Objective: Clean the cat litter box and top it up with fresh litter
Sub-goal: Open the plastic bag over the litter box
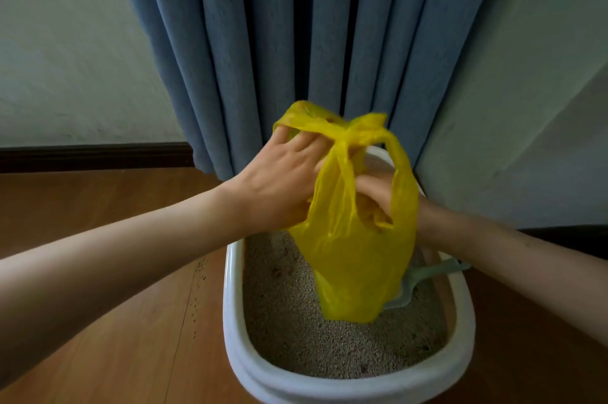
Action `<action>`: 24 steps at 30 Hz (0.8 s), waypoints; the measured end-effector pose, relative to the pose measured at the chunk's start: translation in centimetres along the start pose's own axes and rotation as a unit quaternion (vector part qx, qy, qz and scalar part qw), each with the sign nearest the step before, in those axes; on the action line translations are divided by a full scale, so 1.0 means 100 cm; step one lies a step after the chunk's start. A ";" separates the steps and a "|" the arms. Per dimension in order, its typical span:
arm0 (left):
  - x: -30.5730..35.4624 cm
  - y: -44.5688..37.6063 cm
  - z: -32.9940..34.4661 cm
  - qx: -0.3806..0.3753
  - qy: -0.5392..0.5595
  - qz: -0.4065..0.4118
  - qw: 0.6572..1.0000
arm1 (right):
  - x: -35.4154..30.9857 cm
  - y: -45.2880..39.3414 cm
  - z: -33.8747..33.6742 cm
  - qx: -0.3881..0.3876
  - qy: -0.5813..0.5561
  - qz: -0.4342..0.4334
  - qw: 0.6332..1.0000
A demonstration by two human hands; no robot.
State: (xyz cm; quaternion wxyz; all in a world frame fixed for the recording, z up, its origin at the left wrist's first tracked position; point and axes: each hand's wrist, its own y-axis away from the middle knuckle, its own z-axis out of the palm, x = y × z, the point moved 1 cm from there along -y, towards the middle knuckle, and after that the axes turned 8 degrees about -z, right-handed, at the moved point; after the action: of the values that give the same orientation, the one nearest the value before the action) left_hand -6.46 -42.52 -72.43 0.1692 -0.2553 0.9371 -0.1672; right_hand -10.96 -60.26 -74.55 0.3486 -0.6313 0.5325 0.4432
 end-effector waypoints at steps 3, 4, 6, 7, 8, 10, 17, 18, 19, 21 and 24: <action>-0.006 0.004 0.005 -0.082 0.125 -0.039 0.988 | -0.009 0.012 0.005 -0.069 -0.003 -0.030 0.997; -0.009 0.005 0.005 -0.080 0.176 -0.068 0.979 | -0.006 0.016 0.004 -0.062 0.015 -0.044 0.997; -0.019 0.008 0.010 -0.114 0.212 -0.163 0.957 | -0.004 0.020 0.002 -0.069 0.068 -0.069 0.993; -0.025 0.011 0.015 -0.135 0.207 -0.203 0.948 | 0.003 0.021 -0.001 -0.074 0.084 -0.056 0.992; -0.032 0.014 0.020 -0.150 0.212 -0.246 0.934 | 0.007 0.023 -0.002 -0.079 0.094 -0.026 0.992; -0.042 0.020 0.028 -0.167 0.246 -0.336 0.894 | 0.019 0.023 -0.006 -0.030 0.120 0.009 0.992; -0.064 0.040 0.044 -0.102 0.534 -0.638 0.546 | 0.048 0.014 -0.027 -0.009 0.245 0.150 0.958; -0.064 0.041 0.044 -0.082 0.584 -0.638 0.495 | 0.049 0.014 -0.026 -0.006 0.201 0.173 0.964; -0.062 0.040 0.045 -0.072 0.621 -0.630 0.461 | 0.052 0.014 -0.025 0.019 0.138 0.183 0.973; -0.057 0.039 0.045 -0.069 0.655 -0.621 0.425 | 0.059 0.011 -0.023 0.120 -0.021 0.195 0.973; -0.057 0.046 0.050 -0.079 0.715 -0.593 0.362 | 0.061 0.007 -0.022 0.228 -0.289 0.196 0.909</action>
State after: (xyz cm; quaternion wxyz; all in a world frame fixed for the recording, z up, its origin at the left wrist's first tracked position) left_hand -1.79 -36.83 -77.39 -0.7282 -0.5416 0.3222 -0.2694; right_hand -10.95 -64.56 -79.42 0.5280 -0.2616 0.6080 0.5321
